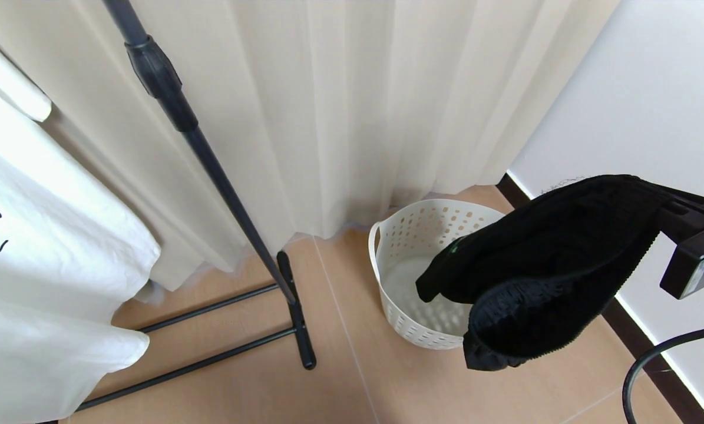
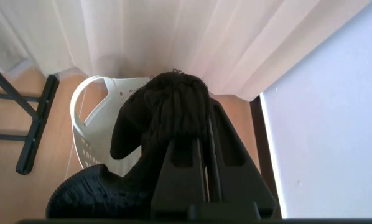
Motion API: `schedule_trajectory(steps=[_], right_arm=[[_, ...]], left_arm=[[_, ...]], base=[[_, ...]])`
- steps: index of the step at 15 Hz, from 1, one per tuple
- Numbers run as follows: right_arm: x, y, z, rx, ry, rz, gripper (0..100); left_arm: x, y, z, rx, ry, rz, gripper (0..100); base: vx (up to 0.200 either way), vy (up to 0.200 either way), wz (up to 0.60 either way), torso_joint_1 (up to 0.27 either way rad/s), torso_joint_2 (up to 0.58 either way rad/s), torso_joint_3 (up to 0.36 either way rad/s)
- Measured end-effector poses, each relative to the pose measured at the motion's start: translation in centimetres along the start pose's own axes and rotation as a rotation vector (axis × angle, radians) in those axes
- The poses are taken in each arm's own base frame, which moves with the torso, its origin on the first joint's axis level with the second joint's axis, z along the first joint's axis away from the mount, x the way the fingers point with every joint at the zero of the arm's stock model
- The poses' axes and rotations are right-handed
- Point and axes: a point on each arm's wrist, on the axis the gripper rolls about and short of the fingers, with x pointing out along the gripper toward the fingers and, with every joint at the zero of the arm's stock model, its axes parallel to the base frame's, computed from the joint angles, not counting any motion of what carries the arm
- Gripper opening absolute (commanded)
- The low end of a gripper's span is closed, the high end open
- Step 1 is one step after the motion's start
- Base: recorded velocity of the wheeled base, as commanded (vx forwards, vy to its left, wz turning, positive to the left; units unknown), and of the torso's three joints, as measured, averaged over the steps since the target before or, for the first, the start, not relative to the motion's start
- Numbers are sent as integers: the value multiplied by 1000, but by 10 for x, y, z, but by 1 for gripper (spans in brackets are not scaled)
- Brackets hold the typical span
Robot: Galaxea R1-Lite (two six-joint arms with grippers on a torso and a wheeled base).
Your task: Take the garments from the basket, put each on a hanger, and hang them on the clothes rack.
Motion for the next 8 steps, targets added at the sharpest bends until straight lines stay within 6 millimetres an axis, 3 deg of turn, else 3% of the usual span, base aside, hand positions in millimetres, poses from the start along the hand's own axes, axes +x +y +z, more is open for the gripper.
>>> schedule_trajectory(steps=[8], right_arm=[[3, 2, -3, 3, 17, 2, 0]], left_arm=[[0, 0, 0, 0, 0, 0, 100]], base=[[0, 0, 0, 64, -385, -115]])
